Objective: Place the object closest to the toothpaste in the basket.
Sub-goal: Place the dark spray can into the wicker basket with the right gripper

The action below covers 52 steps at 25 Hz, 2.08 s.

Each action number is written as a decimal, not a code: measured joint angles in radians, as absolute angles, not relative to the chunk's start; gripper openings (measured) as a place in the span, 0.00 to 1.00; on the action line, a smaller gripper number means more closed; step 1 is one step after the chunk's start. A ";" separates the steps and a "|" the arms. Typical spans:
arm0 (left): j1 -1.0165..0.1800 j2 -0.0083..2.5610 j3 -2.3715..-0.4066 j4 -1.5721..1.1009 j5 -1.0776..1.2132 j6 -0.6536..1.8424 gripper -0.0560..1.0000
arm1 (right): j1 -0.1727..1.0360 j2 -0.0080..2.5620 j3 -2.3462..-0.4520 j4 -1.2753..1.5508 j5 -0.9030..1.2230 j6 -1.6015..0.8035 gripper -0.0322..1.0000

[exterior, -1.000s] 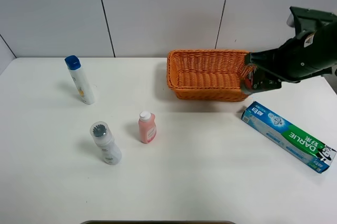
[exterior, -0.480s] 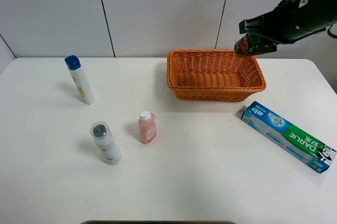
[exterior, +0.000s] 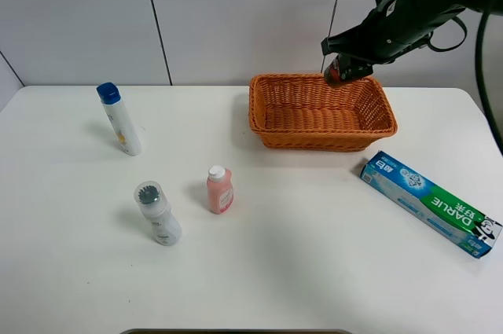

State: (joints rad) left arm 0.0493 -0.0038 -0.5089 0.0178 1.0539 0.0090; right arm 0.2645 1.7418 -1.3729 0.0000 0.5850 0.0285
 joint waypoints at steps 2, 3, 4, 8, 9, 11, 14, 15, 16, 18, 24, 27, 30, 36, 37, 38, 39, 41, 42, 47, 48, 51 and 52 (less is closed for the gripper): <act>0.049 -0.004 -0.509 0.018 1.054 0.009 0.94 | 0.268 1.783 -1.396 0.000 0.581 0.021 0.32; 0.049 -0.004 -0.509 0.018 1.054 0.009 0.94 | 0.268 1.803 -1.404 0.000 0.579 0.019 0.32; 0.049 -0.004 -0.509 0.018 1.054 0.009 0.94 | 0.268 1.818 -1.413 0.000 0.576 0.017 0.32; 0.049 -0.004 -0.509 0.018 1.054 0.009 0.94 | 0.268 1.881 -1.431 0.000 0.560 0.009 0.32; 0.049 -0.004 -0.509 0.018 1.054 0.009 0.94 | 0.268 1.895 -1.432 0.000 0.555 0.000 0.32; 0.049 -0.004 -0.509 0.018 1.054 0.009 0.94 | 0.268 1.919 -1.433 0.000 0.539 0.000 0.32; 0.049 -0.004 -0.509 0.018 1.054 0.009 0.94 | 0.268 1.952 -1.433 0.000 0.516 -0.005 0.32; 0.049 -0.004 -0.509 0.018 1.054 0.009 0.94 | 0.268 1.961 -1.433 0.000 0.506 -0.005 0.32; 0.049 -0.004 -0.509 0.018 1.054 0.009 0.94 | 0.268 1.971 -1.433 0.000 0.497 -0.006 0.32; 0.049 -0.004 -0.509 0.018 1.054 0.009 0.94 | 0.268 1.990 -1.433 0.000 0.481 -0.007 0.32; 0.049 -0.004 -0.509 0.018 1.054 0.009 0.94 | 0.268 2.039 -1.433 0.000 0.444 -0.012 0.32; 0.049 -0.004 -0.509 0.018 1.054 0.009 0.94 | 0.268 2.067 -1.433 0.000 0.441 -0.014 0.32; 0.049 -0.004 -0.509 0.018 1.054 0.009 0.94 | 0.269 2.086 -1.434 0.000 0.425 -0.015 0.32; 0.049 -0.004 -0.509 0.016 1.054 0.009 0.94 | 0.276 2.086 -1.436 0.000 0.425 -0.015 0.32; 0.049 -0.004 -0.509 0.016 1.054 0.009 0.94 | 0.276 2.086 -1.436 0.000 0.425 -0.015 0.32; 0.049 -0.004 -0.509 0.016 1.054 0.009 0.94 | 0.276 2.086 -1.436 0.000 0.425 -0.015 0.32; 0.049 -0.004 -0.509 0.017 1.054 0.009 0.94 | 0.276 2.086 -1.436 0.000 0.425 -0.015 0.32; 0.049 -0.004 -0.509 0.017 1.054 0.009 0.94 | 0.276 2.086 -1.436 0.000 0.425 -0.015 0.32; 0.049 -0.004 -0.509 0.017 1.054 0.009 0.94 | 0.276 2.086 -1.436 0.000 0.425 -0.015 0.32; 0.049 -0.004 -0.509 0.017 1.054 0.009 0.94 | 0.276 2.086 -1.436 0.000 0.425 -0.015 0.32; 0.049 -0.004 -0.509 0.017 1.054 0.009 0.94 | 0.276 2.086 -1.436 0.000 0.425 -0.015 0.32; 0.049 -0.004 -0.509 0.017 1.054 0.009 0.94 | 0.276 2.086 -1.436 0.000 0.425 -0.015 0.32; 0.049 -0.004 -0.509 0.017 1.054 0.009 0.94 | 0.276 2.086 -1.436 0.000 0.425 -0.015 0.32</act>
